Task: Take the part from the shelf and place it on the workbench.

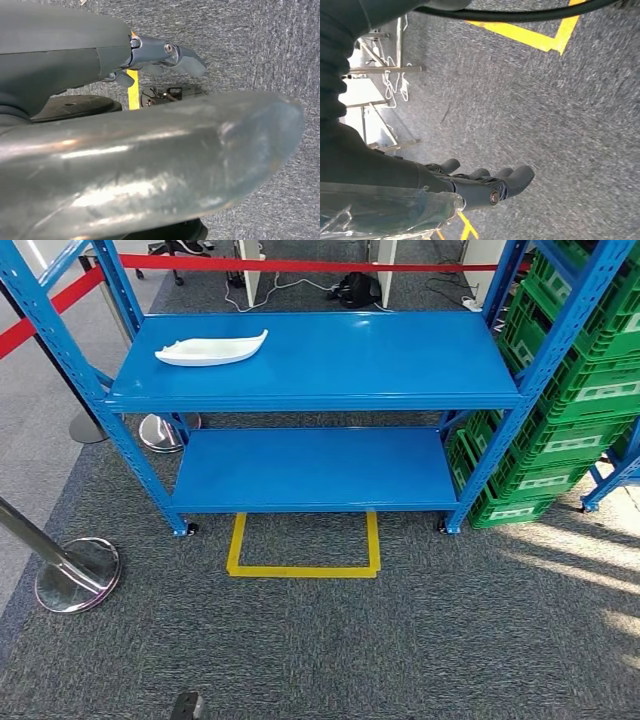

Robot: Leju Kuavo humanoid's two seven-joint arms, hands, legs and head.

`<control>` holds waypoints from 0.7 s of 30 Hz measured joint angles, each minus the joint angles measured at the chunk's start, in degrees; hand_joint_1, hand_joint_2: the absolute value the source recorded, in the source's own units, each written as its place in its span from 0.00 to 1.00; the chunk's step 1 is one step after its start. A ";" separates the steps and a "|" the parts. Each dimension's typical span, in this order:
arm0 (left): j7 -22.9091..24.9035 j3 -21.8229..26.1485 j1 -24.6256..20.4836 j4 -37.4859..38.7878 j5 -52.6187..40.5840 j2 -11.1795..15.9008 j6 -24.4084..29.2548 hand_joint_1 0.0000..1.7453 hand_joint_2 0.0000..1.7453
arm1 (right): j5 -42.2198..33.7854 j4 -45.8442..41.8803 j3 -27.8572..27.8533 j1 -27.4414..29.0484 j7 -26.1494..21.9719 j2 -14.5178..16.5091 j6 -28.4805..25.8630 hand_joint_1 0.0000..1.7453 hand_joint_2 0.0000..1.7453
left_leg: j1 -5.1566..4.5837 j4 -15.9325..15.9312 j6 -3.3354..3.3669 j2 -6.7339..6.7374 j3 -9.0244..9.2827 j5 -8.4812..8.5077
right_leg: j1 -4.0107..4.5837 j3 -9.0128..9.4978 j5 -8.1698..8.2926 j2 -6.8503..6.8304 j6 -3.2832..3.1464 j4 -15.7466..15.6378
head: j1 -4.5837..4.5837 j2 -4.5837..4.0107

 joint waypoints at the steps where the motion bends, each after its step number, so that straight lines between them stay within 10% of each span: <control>1: 0.00 0.00 0.00 0.00 0.00 0.00 0.03 0.00 0.00 | -0.01 0.00 0.00 0.00 0.11 0.01 -0.06 0.00 1.00 | 0.00 -0.01 0.00 0.00 0.00 0.01 | 0.00 0.00 0.00 0.00 0.00 0.00 | 0.01 0.00; 21: -0.03 0.00 0.00 0.00 0.00 -0.02 0.37 0.00 0.00 | -0.54 0.00 -0.01 -0.02 0.20 0.35 0.65 0.00 1.00 | 0.00 -0.02 0.00 0.00 0.00 0.02 | 0.00 0.00 0.00 0.00 0.00 0.00 | 0.01 0.00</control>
